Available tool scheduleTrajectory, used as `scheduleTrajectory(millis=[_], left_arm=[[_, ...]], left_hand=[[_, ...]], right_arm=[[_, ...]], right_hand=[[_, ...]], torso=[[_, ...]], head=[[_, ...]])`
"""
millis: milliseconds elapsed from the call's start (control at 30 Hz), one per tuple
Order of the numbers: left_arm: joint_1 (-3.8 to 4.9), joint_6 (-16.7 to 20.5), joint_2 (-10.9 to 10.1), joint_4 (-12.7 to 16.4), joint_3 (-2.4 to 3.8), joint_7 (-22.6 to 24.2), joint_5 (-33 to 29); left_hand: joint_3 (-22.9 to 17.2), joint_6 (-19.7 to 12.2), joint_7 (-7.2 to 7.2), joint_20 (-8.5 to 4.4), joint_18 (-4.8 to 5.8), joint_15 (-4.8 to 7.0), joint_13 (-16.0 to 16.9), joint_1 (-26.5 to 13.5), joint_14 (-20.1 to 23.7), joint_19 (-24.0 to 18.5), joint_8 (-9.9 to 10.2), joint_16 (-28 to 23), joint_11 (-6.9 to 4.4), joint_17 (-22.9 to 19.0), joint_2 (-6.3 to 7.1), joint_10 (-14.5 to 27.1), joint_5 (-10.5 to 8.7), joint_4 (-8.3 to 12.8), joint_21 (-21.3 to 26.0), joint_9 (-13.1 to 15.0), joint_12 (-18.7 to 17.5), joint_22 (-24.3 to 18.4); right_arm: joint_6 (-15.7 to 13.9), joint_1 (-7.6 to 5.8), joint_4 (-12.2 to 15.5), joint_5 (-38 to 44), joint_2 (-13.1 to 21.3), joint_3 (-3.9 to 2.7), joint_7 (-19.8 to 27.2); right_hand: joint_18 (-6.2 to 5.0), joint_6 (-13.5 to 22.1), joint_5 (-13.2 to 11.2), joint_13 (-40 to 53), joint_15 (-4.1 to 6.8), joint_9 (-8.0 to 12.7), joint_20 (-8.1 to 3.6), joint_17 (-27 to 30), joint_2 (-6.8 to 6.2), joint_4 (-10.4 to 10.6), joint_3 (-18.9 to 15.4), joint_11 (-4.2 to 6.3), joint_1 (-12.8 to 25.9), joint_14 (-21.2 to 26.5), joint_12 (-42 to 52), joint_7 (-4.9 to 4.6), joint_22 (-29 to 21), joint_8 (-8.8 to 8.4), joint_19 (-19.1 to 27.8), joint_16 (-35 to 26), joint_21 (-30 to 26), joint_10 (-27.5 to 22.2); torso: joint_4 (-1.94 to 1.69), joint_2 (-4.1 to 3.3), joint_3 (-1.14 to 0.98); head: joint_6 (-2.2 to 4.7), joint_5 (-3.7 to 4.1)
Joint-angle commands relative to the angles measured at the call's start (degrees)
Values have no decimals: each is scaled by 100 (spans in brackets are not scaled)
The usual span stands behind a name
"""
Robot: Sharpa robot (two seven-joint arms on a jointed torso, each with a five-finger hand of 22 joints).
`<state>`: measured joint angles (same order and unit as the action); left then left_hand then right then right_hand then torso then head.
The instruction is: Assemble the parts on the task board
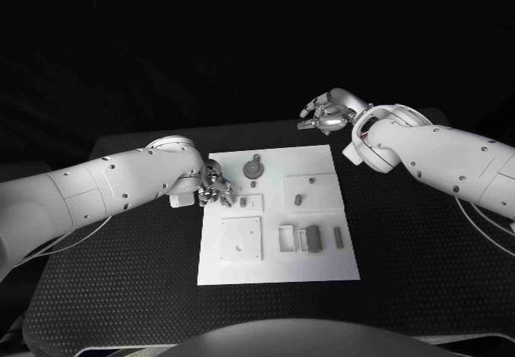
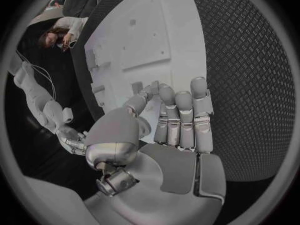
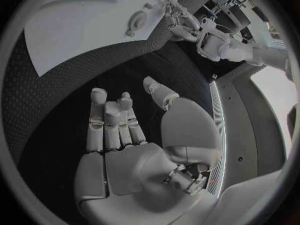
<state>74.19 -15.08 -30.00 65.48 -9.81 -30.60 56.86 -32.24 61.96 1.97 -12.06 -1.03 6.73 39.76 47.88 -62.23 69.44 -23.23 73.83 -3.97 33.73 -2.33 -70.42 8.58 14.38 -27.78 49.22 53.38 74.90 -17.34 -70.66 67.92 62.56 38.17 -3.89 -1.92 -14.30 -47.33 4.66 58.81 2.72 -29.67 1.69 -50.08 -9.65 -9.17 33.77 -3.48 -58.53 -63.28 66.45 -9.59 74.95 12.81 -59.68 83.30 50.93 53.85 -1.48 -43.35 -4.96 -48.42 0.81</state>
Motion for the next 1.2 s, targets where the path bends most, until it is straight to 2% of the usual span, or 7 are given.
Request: scheduleTrajectory(millis=[33,533,767,867,967,1133,1200], left_arm=[[-64,-170,8,21,-39,-71,0],[-64,-158,15,6,-39,-57,13],[-64,-143,21,0,-39,-60,14],[-64,-116,23,-3,-39,-74,5],[-64,-112,27,-6,-39,-85,3],[-64,-134,36,-7,-39,-68,-10],[-64,-129,38,-8,-39,-68,-23]], left_hand=[[-39,46,-10,-45,-109,21,-8,10,-6,-3,21,32,-34,8,-68,-17,4,14,-19,10,-2,108],[-90,87,-17,-42,-117,17,-7,127,-19,5,51,37,-40,14,-96,-42,-23,125,-31,48,-3,112],[-77,80,-9,-34,-112,13,-11,120,-16,4,78,29,-32,13,-67,-39,-47,119,-29,58,-14,109],[-39,54,4,-31,-110,12,-14,44,-11,1,121,19,-20,10,-21,-32,-64,60,-22,66,-23,103],[24,-24,33,-34,-110,20,-12,-96,2,-7,213,7,7,8,65,-6,-207,-49,-7,61,-32,95],[155,-100,63,-44,-105,33,2,-478,41,-39,334,-7,31,8,175,55,-269,-284,27,69,-34,90],[185,-110,70,-45,-100,34,6,-610,67,-69,368,-13,39,9,177,92,-220,-321,43,82,-39,92]], right_arm=[[57,3,5,9,-2,-2,60],[58,3,5,9,0,-2,60],[55,3,4,9,0,-2,62],[53,3,5,9,3,-2,63],[51,3,7,9,4,-2,61],[50,3,8,9,8,-2,61],[50,3,8,9,8,-2,62]], right_hand=[[-70,-5,-15,-6,-7,8,-37,8,-2,16,-4,-3,43,45,36,-34,104,0,-13,-33,-33,-29],[-70,-5,-15,-7,-7,9,-37,9,-1,16,-3,-3,43,46,37,-34,104,1,-12,-33,-33,-30],[-70,-5,-15,-8,-7,9,-37,9,-2,16,-4,-3,44,46,37,-34,104,1,-12,-33,-33,-30],[-70,-4,-15,-8,-7,10,-37,9,-3,16,-4,-3,44,46,37,-34,104,1,-12,-33,-34,-31],[-70,-4,-15,-8,-8,10,-37,9,-4,16,-4,-3,45,47,37,-34,104,1,-11,-34,-34,-31],[-70,-3,-15,-9,-8,10,-36,10,-6,16,-4,-3,46,48,36,-34,103,1,-10,-34,-35,-33],[-70,-2,-15,-9,-8,10,-36,10,-7,16,-5,-4,46,48,36,-35,103,1,-10,-35,-35,-33]], torso=[[-2,3,-4],[-5,-1,4],[-1,-2,2],[0,-1,0],[-3,-1,0],[-2,1,-2],[-2,0,-2]], head=[[0,-5],[1,-4],[9,0],[7,-2],[8,2],[-1,1],[-2,4]])
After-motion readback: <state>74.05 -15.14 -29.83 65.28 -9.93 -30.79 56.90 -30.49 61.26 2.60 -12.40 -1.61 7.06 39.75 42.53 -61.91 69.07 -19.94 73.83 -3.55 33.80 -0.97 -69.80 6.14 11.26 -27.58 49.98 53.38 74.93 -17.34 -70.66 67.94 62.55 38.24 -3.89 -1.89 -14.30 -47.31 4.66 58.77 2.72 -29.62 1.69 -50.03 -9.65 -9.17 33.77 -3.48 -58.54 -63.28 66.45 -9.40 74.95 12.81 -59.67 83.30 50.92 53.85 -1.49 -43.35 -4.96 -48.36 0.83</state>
